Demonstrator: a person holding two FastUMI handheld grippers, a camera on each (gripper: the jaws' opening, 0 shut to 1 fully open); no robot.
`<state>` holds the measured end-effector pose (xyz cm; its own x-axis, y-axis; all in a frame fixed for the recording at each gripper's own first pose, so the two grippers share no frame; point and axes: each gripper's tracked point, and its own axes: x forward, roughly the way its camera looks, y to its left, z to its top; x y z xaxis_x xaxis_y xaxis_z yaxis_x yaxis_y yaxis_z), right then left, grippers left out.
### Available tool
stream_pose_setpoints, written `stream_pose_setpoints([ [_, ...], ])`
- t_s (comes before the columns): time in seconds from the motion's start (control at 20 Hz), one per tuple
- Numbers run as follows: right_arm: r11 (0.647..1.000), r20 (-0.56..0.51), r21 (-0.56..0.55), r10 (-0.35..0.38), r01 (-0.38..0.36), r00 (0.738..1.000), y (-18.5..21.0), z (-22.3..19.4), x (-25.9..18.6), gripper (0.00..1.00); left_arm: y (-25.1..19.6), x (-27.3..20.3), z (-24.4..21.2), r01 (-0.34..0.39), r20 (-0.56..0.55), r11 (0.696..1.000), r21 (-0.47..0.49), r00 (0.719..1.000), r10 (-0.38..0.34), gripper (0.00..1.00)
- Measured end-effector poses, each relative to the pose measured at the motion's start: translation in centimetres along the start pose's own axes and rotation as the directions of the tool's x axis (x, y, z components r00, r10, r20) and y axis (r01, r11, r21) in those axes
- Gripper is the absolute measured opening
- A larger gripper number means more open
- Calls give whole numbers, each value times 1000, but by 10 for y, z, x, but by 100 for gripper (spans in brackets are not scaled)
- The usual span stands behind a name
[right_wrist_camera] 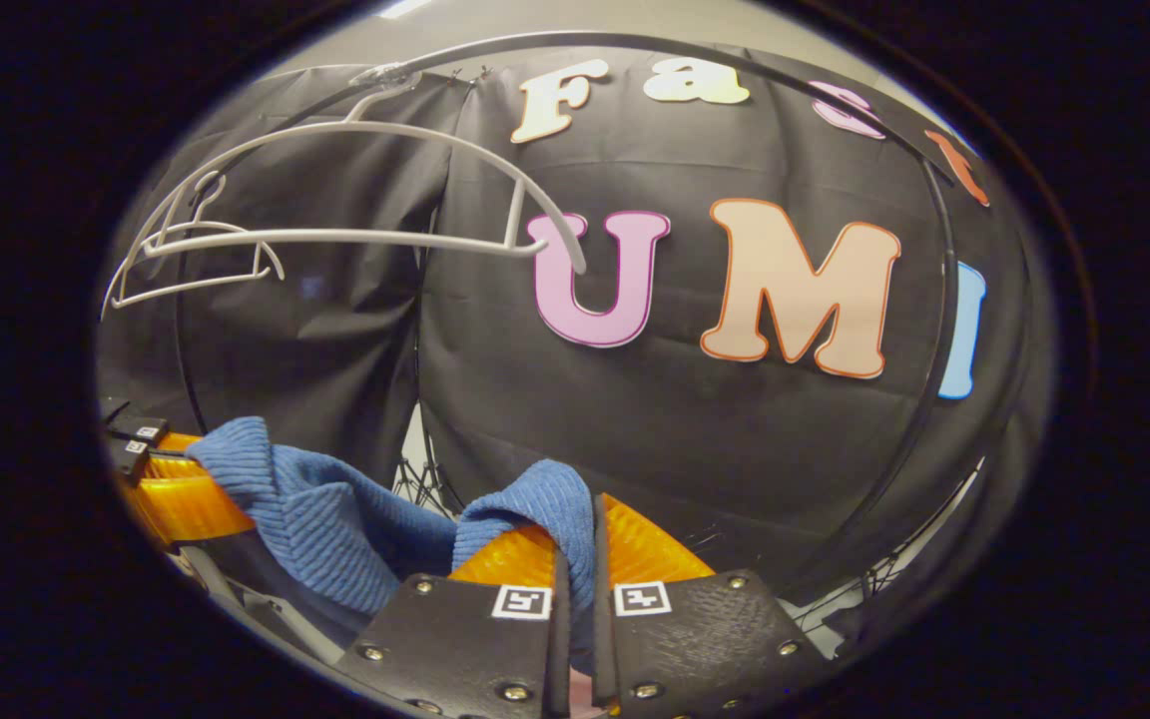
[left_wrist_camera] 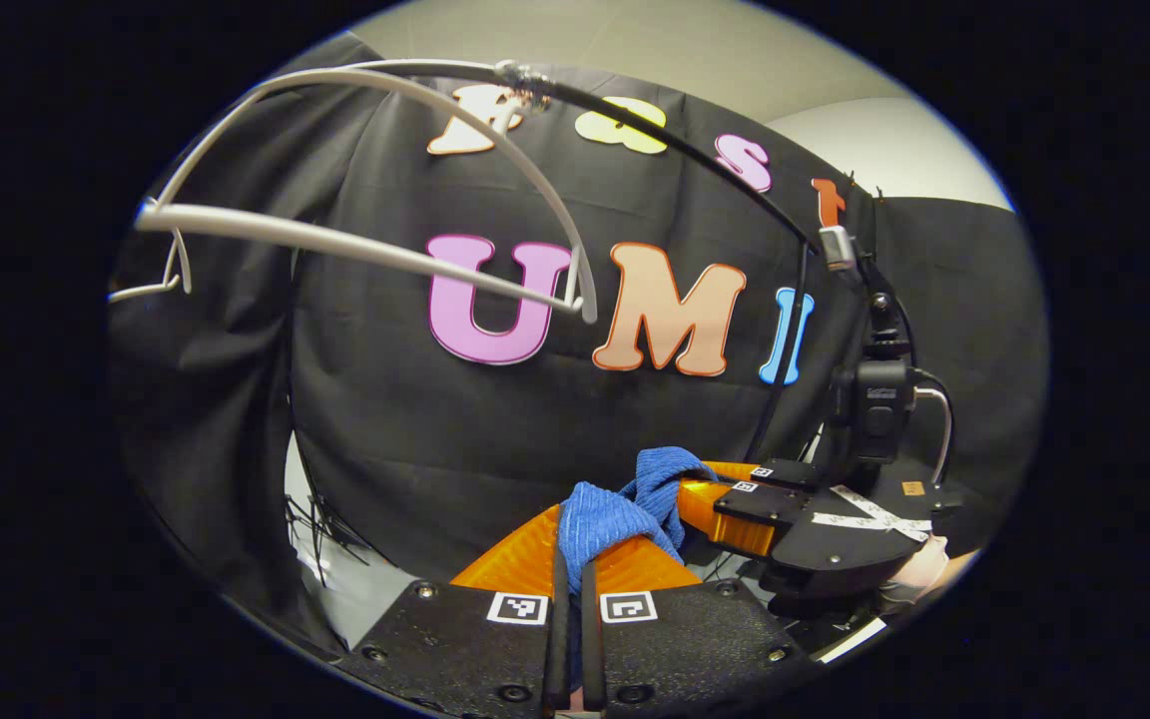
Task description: Grasp the clothes on the hanger with both hands and then place them into the laundry hamper below.
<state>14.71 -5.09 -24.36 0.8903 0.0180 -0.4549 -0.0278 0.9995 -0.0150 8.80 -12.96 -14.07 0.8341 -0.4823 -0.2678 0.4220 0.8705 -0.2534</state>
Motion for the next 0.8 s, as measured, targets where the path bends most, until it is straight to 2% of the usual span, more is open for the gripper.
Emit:
stream_pose_setpoints([
  [0.2, 1000, -98, 29, -3, 5, 995, 0, -50, 5, 9, 6, 12, -50, 9, -93, 1000, 4, 996, -8, 5],
  [0.4, 998, -228, 54, -1, 14, 974, 5, -115, 8, 9, 11, 20, -107, 17, -221, 1000, 11, 975, -14, 5],
  [0.6, 997, -345, 77, -3, 32, 939, 11, -177, 5, 9, 17, 22, -159, 19, -342, 1000, 7, 940, -15, 6],
  [0.8, 997, -448, 64, -8, 41, 894, 14, -231, -3, 9, 26, 20, -206, 10, -457, 1000, 25, 890, 2, 6],
])
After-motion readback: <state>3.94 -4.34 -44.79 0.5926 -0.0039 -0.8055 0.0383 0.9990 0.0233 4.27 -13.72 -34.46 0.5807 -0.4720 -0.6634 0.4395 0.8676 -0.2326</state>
